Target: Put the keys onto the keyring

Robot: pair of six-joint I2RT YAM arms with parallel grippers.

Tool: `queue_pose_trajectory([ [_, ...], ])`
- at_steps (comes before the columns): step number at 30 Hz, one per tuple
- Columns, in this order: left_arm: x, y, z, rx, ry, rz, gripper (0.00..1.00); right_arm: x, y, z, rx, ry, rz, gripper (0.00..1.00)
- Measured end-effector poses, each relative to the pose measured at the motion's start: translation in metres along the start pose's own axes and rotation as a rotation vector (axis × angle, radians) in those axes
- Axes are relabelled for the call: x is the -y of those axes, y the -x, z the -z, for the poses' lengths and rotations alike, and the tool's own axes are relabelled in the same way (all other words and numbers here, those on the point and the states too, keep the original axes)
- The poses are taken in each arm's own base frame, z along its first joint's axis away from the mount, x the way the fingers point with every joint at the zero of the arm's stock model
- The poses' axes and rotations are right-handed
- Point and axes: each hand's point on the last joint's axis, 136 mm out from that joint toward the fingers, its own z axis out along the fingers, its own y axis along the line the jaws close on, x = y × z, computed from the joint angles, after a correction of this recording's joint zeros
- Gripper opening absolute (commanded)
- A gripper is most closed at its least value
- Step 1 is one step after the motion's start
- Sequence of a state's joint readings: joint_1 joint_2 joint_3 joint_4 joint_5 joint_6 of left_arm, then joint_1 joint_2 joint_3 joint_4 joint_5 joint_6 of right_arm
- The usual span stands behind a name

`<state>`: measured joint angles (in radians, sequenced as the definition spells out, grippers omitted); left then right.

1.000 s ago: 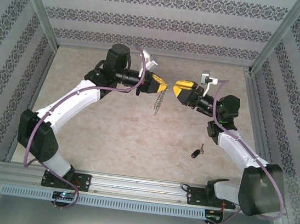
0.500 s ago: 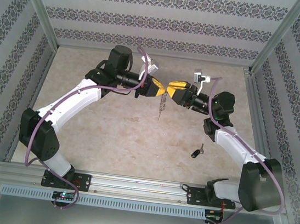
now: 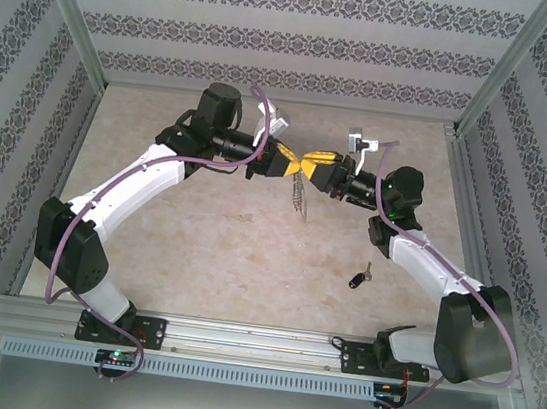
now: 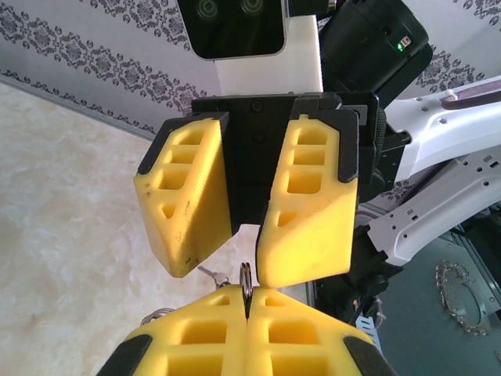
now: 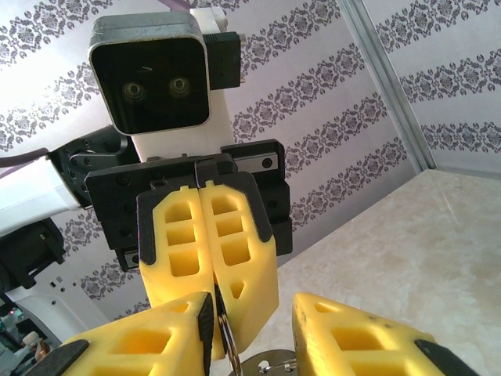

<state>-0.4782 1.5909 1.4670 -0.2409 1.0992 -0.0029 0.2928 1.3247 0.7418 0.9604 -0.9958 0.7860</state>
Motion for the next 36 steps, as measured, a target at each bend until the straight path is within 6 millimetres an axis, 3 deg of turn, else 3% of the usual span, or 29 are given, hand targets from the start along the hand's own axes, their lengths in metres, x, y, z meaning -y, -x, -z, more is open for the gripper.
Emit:
queue_pose_trajectory([
  [14,0.0,0.0,0.0,0.0,0.0,0.001,0.0,0.004,-0.014,0.005,-0.018,-0.016,-0.029,0.31],
  [17,0.0,0.0,0.0,0.0,0.0,0.001,0.0,0.003,-0.014,0.005,-0.018,-0.016,-0.023,0.2],
  [19,-0.002,-0.001,-0.001,-0.001,0.004,0.004,0.0,0.003,-0.014,0.005,-0.02,-0.011,-0.014,0.0],
  [20,-0.002,-0.001,-0.001,-0.001,0.006,0.008,0.04,0.002,-0.014,0.005,-0.022,-0.009,-0.01,0.0],
  [23,-0.007,0.002,-0.001,0.01,0.028,0.01,0.31,0.001,-0.014,0.005,-0.022,-0.007,-0.005,0.0],
  [26,-0.014,0.002,-0.001,0.044,0.08,0.009,0.5,0.003,-0.012,0.006,-0.013,-0.019,-0.004,0.0],
  [31,-0.023,-0.008,0.013,0.128,0.223,0.059,0.54,0.003,-0.002,0.013,0.025,-0.048,0.021,0.0],
  [36,-0.021,0.006,0.025,0.258,0.265,0.094,0.54,-0.005,0.007,0.016,0.06,-0.056,0.054,0.0],
])
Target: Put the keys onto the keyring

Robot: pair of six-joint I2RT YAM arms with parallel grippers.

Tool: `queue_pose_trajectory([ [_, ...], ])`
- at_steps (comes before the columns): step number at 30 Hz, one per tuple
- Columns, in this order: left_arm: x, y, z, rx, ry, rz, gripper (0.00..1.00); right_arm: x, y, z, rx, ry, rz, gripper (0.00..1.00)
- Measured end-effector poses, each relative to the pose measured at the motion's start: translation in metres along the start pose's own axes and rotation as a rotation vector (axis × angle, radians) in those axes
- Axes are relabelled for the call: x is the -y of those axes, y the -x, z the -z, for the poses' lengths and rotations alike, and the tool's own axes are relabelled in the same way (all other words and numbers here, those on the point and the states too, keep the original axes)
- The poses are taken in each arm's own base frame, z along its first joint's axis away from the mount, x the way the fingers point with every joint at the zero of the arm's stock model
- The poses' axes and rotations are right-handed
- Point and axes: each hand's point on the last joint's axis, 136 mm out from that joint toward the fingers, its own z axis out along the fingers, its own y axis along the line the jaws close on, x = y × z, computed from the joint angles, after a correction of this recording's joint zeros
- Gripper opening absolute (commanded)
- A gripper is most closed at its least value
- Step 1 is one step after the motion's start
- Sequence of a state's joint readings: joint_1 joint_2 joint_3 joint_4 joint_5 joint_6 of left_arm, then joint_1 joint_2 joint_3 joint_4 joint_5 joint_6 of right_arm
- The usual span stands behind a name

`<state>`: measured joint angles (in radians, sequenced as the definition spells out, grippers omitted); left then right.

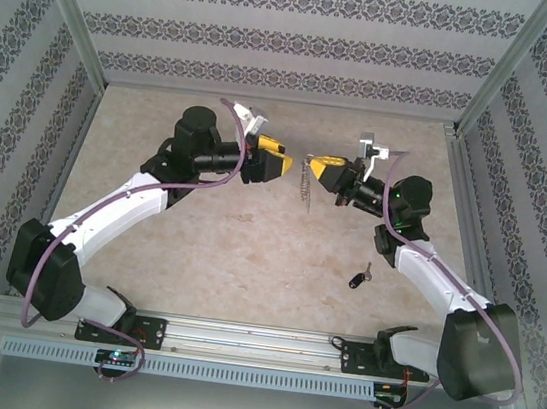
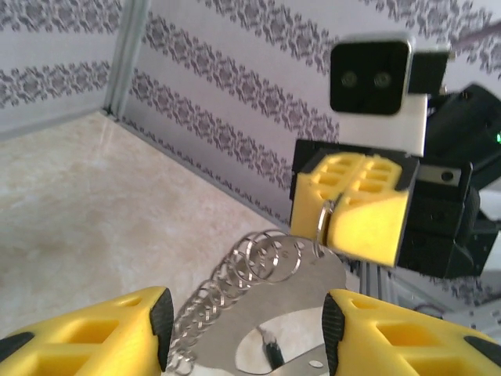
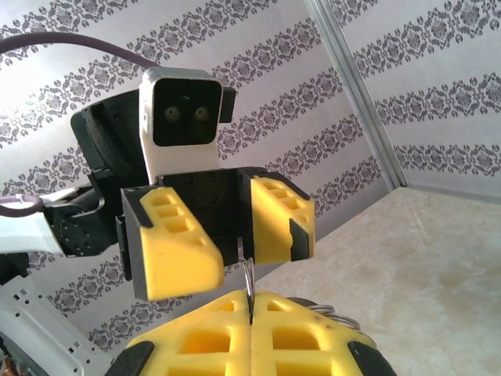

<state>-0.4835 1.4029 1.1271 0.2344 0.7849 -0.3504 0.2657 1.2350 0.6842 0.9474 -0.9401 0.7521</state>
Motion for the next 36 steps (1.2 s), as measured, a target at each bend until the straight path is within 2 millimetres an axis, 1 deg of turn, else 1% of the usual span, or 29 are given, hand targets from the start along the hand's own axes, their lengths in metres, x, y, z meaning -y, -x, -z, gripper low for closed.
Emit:
queue_pose_trajectory([
  [3,0.003,0.006,0.0,0.052,-0.024,0.04,0.53,-0.001,0.003,0.0,0.022,-0.01,0.01,0.0],
  [8,0.012,0.02,-0.001,0.131,-0.105,0.097,0.47,0.0,0.001,-0.002,0.044,-0.027,0.014,0.0],
  [11,0.015,0.023,-0.003,0.159,-0.155,0.132,0.42,0.0,0.003,-0.004,0.059,-0.036,0.023,0.0],
  [17,0.016,0.022,-0.008,0.17,-0.212,0.192,0.39,0.001,0.006,-0.006,0.078,-0.048,0.024,0.0],
  [24,0.022,0.023,-0.008,0.175,-0.246,0.198,0.35,0.001,0.007,-0.006,0.089,-0.053,0.028,0.0],
  [31,0.021,0.01,-0.02,0.14,-0.264,0.226,0.35,0.005,0.006,-0.007,0.086,-0.055,0.024,0.0],
  [36,0.022,0.006,-0.023,0.129,-0.27,0.235,0.33,0.004,0.006,-0.007,0.087,-0.054,0.026,0.0],
])
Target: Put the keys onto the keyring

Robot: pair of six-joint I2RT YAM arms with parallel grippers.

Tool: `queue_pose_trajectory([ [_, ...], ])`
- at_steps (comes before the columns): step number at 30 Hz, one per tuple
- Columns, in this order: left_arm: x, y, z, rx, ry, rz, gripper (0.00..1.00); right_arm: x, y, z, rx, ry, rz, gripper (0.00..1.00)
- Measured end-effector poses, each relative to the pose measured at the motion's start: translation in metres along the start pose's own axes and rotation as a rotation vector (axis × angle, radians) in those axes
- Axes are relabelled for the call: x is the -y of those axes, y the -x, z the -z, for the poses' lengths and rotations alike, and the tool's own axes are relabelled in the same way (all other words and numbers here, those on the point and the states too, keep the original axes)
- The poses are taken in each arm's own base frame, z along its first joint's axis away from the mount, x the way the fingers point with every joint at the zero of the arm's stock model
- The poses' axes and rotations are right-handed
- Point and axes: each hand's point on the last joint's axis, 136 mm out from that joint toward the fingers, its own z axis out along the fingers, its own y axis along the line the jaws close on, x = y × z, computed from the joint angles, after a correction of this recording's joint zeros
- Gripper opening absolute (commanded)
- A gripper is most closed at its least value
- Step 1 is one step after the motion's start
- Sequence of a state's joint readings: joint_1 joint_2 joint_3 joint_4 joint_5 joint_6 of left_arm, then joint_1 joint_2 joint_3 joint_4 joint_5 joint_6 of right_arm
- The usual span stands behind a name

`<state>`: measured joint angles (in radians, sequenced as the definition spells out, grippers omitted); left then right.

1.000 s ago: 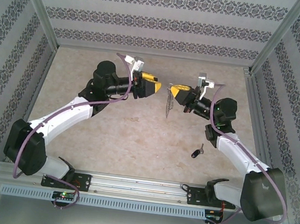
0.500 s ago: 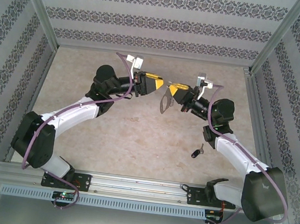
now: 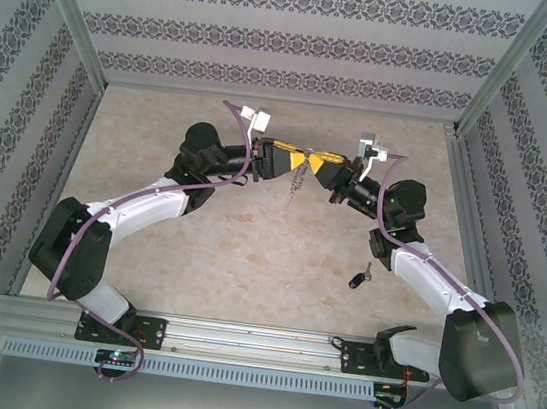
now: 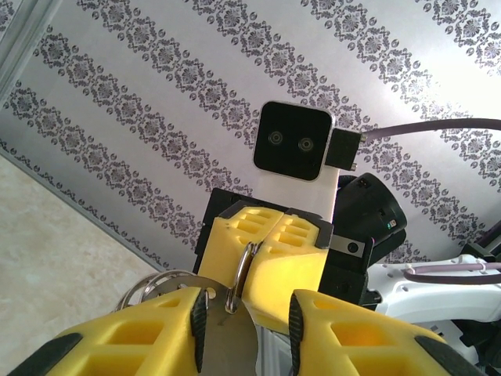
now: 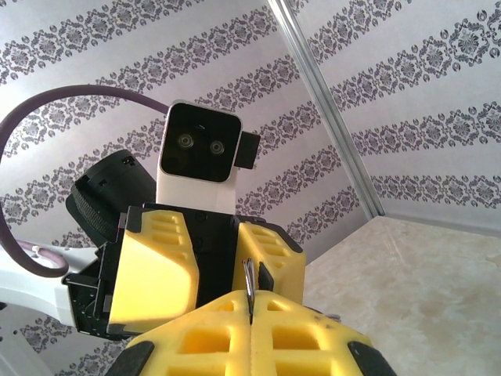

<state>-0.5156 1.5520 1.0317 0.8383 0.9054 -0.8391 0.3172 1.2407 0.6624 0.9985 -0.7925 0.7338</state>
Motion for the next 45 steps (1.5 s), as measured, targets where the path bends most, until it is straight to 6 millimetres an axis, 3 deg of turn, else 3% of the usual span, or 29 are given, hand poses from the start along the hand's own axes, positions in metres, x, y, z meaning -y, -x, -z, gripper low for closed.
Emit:
queue_pose_trajectory([
  [11,0.004,0.002,-0.005,-0.002,-0.016,-0.008,0.3,0.0,0.0,0.0,0.001,0.001,0.001,0.0],
  [22,0.002,0.001,-0.008,-0.004,-0.015,-0.004,0.12,-0.002,0.001,0.0,0.005,0.009,0.009,0.0],
  [25,0.002,0.002,-0.008,-0.002,-0.013,-0.01,0.0,-0.003,0.002,0.0,0.008,0.009,0.011,0.01],
  [27,0.002,0.002,-0.009,-0.002,-0.014,-0.026,0.0,-0.003,0.003,0.0,0.01,0.01,0.008,0.28],
  [30,0.004,-0.001,-0.009,-0.014,-0.025,-0.062,0.0,0.004,0.005,0.004,0.018,-0.014,0.003,0.47],
  [35,0.008,-0.013,-0.01,-0.065,-0.021,-0.174,0.0,0.019,0.012,0.03,0.061,-0.093,-0.001,0.58],
  [38,0.014,-0.014,-0.005,-0.085,-0.005,-0.295,0.0,0.021,0.021,0.044,0.095,-0.134,0.016,0.59],
  [45,0.018,-0.014,0.004,-0.114,0.048,-0.549,0.0,0.024,0.013,0.054,0.091,-0.161,-0.001,0.6],
])
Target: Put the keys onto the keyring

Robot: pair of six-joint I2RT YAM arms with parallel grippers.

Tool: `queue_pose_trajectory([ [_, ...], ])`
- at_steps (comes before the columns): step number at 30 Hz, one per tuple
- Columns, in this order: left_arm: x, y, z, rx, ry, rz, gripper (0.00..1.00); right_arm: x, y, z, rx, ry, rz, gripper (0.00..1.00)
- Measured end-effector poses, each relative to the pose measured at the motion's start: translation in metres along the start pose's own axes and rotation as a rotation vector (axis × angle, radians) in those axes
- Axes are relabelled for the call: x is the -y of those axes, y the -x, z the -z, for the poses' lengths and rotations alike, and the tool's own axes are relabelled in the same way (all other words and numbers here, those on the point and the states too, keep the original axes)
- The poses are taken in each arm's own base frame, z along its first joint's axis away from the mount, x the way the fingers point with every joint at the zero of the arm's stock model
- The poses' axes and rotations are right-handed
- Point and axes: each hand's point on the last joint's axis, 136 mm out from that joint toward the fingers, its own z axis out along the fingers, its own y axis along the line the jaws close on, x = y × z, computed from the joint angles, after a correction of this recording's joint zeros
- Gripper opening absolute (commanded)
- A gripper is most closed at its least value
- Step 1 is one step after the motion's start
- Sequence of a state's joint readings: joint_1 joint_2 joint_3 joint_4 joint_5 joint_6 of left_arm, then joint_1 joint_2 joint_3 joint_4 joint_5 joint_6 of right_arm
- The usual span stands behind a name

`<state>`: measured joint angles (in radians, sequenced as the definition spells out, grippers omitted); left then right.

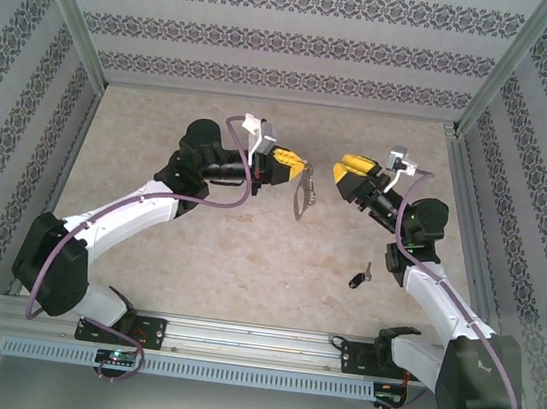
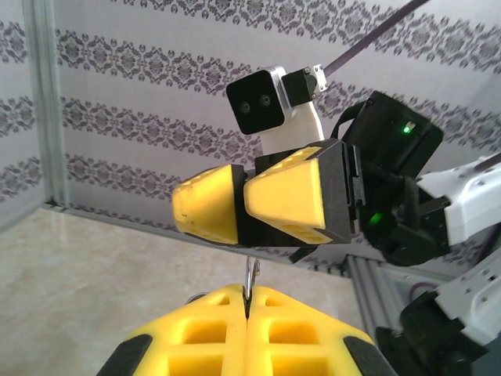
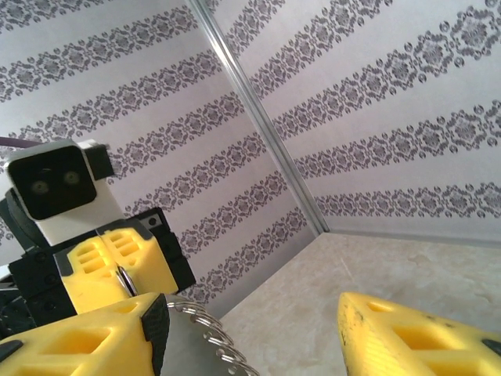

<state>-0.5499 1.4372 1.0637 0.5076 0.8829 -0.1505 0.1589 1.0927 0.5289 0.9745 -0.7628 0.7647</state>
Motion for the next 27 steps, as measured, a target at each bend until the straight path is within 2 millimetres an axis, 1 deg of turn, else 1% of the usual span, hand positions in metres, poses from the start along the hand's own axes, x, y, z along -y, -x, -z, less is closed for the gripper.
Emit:
queue_pose_trajectory([
  [5,-0.008,-0.012,0.003,-0.02,0.057,-0.082,0.0,0.009,-0.014,0.004,-0.023,-0.028,-0.033,0.6],
  [9,-0.015,-0.023,0.007,-0.036,0.103,-0.123,0.0,0.013,-0.018,0.006,-0.029,-0.04,-0.044,0.6],
  [13,-0.019,-0.025,0.01,-0.04,0.14,-0.16,0.0,0.013,-0.017,0.007,-0.024,-0.044,-0.043,0.6],
  [17,-0.021,-0.02,0.015,-0.031,0.179,-0.2,0.0,0.019,-0.016,0.009,-0.017,-0.085,-0.062,0.59],
  [20,-0.023,-0.016,0.019,-0.025,0.217,-0.22,0.0,0.036,-0.019,0.014,-0.011,-0.18,-0.107,0.59],
  [22,-0.026,-0.014,0.023,-0.021,0.249,-0.225,0.0,0.053,-0.024,0.022,-0.014,-0.274,-0.143,0.58],
  [25,-0.029,-0.015,0.029,-0.023,0.292,-0.227,0.0,0.075,-0.038,0.034,-0.04,-0.412,-0.187,0.58],
  [27,-0.03,-0.018,0.033,-0.03,0.314,-0.221,0.0,0.089,-0.051,0.047,-0.07,-0.516,-0.213,0.57],
])
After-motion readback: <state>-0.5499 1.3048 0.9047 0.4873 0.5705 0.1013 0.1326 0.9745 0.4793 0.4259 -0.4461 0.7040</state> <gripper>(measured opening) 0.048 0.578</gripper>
